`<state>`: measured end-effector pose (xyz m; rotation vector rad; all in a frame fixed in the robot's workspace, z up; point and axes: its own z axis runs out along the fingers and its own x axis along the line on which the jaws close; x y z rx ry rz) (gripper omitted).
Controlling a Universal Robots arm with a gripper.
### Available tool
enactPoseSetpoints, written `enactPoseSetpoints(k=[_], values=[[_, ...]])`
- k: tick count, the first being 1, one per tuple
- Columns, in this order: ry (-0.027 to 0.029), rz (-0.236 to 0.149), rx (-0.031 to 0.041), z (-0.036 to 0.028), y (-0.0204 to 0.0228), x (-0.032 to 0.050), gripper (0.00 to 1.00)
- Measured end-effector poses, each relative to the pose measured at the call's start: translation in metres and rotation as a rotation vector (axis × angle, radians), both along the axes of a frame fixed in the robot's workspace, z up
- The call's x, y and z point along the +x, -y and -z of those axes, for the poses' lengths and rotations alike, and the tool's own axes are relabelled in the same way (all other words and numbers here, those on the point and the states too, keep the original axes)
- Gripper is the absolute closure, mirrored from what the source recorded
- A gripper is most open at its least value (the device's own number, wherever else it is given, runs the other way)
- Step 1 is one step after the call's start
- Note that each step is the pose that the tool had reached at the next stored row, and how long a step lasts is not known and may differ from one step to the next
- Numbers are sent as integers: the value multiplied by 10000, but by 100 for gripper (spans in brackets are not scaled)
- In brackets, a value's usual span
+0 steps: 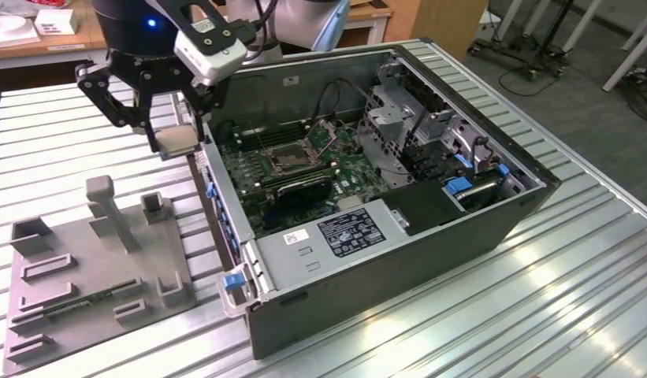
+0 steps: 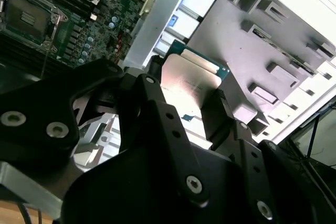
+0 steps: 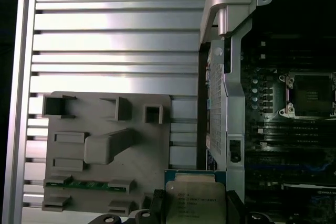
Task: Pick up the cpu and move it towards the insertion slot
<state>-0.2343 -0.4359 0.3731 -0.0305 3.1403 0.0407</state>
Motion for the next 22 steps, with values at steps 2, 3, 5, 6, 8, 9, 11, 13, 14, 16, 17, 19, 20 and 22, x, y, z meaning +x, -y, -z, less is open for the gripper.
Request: enactPoseSetpoints(k=[2, 3, 5, 6, 8, 9, 11, 13, 14, 16, 17, 19, 20, 22], values=[[1, 0, 6, 0, 0, 39, 46], [0, 0, 8, 0, 0, 58, 46], [0, -1, 14, 0, 0, 98, 46], [0, -1, 16, 0, 0, 117, 46], [1, -1, 19, 1, 0, 156, 46], [1, 0, 20, 0, 0, 174, 46], [0, 0, 21, 0, 0, 206, 46], [1, 0, 23, 1, 0, 240, 46], [1, 0, 24, 1, 0, 259, 46], [1, -1, 24, 0, 0, 296, 46], [1, -1, 25, 0, 0, 315, 46], [0, -1, 25, 0, 0, 351, 46], [0, -1, 26, 0, 0, 369, 46], [0, 0, 26, 0, -1, 406, 46]])
